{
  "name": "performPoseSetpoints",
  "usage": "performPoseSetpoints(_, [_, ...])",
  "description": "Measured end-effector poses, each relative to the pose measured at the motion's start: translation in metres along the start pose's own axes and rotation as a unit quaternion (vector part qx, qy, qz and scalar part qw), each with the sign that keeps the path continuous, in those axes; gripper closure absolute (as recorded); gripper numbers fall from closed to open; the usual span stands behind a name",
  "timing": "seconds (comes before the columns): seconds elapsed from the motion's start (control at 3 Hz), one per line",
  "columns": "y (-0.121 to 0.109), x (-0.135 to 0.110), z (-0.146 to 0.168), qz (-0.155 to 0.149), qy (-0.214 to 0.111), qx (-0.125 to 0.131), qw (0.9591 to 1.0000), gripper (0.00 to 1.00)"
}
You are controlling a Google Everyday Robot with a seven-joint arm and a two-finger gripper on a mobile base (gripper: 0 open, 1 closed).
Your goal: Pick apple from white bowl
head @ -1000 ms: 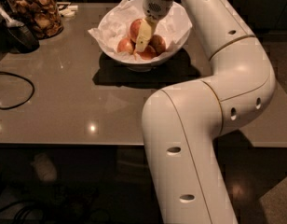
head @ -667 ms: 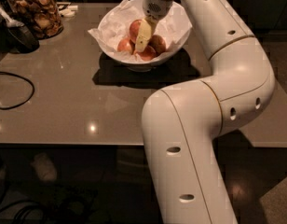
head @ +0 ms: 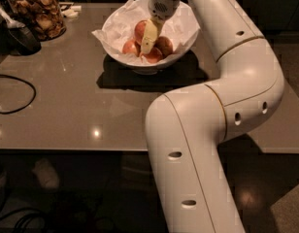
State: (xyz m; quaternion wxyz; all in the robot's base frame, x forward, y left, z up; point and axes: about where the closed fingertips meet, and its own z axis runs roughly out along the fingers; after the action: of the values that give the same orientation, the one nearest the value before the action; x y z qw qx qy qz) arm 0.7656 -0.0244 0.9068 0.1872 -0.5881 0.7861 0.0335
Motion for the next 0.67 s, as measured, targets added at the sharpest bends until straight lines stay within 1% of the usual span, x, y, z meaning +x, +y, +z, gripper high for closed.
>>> performPoseSetpoints(0.33, [0.006, -0.036, -0.011, -0.003, -0.011, 0.013, 0.9999, 1.0])
performPoseSetpoints(0.67, [0.018, -0.063, 0.0, 0.005, -0.013, 0.001, 0.9999, 1.0])
